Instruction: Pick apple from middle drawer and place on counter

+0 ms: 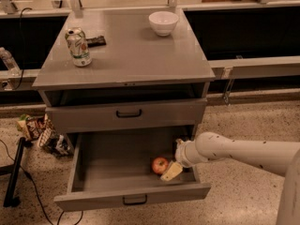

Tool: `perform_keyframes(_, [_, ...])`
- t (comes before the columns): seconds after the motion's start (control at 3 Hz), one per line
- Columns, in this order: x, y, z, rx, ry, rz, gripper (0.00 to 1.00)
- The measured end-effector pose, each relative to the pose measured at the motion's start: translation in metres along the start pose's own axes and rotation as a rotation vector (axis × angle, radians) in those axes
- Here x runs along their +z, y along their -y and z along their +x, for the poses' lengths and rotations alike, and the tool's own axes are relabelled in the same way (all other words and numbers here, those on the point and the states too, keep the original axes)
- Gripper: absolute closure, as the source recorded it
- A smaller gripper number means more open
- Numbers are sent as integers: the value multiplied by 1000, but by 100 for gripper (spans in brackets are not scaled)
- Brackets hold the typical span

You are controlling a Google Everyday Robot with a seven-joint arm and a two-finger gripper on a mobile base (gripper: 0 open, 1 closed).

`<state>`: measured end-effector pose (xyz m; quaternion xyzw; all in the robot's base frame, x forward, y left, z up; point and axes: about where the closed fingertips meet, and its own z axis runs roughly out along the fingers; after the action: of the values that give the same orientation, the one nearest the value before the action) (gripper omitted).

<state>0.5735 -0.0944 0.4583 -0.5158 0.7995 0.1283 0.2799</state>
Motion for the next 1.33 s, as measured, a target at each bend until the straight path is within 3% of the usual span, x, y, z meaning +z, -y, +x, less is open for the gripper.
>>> perform_keyframes(0.33, [15,2,-3,-25,12,7,0])
perform_keyframes(1.33, [57,-8,4,-48,30,-40,0])
